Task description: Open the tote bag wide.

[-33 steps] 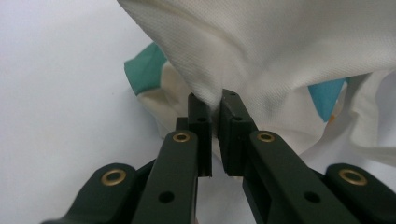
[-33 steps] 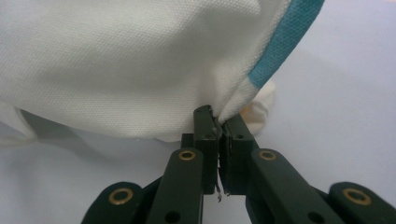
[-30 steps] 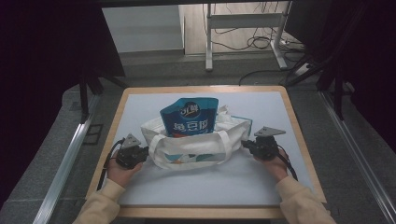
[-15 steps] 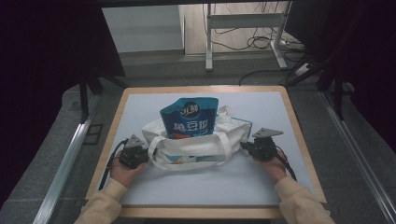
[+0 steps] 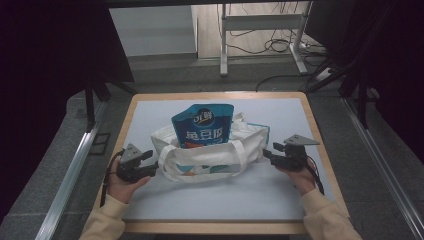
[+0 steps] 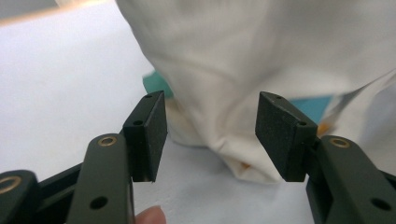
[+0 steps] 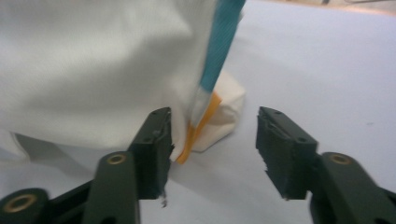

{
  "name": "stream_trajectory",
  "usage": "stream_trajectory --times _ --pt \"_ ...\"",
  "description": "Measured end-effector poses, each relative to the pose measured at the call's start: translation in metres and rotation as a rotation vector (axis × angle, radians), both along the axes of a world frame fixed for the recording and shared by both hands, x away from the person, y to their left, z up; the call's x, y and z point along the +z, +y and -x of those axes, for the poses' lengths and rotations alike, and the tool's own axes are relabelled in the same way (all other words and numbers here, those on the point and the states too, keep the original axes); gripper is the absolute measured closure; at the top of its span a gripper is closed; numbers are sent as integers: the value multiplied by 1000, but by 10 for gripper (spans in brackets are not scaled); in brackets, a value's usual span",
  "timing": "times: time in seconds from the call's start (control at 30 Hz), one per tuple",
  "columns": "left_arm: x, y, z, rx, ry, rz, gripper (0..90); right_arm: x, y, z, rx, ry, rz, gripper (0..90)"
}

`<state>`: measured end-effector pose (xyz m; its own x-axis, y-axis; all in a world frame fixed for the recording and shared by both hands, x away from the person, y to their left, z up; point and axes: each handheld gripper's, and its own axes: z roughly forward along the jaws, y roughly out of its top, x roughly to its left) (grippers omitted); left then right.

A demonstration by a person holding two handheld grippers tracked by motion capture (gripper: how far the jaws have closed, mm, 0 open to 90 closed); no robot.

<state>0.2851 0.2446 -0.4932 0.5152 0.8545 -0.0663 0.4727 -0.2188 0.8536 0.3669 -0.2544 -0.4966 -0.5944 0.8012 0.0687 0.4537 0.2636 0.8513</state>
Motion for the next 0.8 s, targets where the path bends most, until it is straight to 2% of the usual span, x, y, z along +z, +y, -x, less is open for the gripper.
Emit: stream_trajectory --times 0.07,0.17,0.2,0.23,0.27,0.37,0.4,0.43,0.5,0.53,0.57,0.63,0.7,0.8 --pt "5 3 4 6 -10 12 442 2 -1 1 -3 -3 -6 434" --pt "21 10 13 24 -7 46 619 16 -8 9 -20 -32 -26 454" --pt "21 10 13 24 -7 46 662 20 -9 10 -31 -45 -26 478" --pt "28 12 15 17 -11 70 662 20 -9 10 -31 -45 -26 478" --pt "38 13 15 18 -22 87 749 32 -11 12 -38 -82 -36 567" --pt "55 12 11 9 -45 100 816 47 -12 10 -22 -98 -61 724" --pt "55 12 11 9 -45 100 833 53 -11 9 -12 -104 -65 783" --pt "65 9 6 -6 -51 109 847 59 -9 7 3 -105 -67 826" --pt "70 6 3 -13 -54 110 863 63 -7 6 11 -109 -68 848" --pt "75 2 -2 -21 -55 106 868 74 3 1 39 -120 -55 875" --pt "80 -3 -10 -33 -49 109 872 79 8 -2 52 -125 -48 878" --pt "83 -6 -16 -44 -39 117 879 86 18 -7 71 -118 -34 880" --pt "85 -13 -29 -65 -14 129 882 88 24 -10 79 -116 -24 880" --pt "83 -20 -37 -76 3 115 894 90 41 -18 107 -102 6 880"
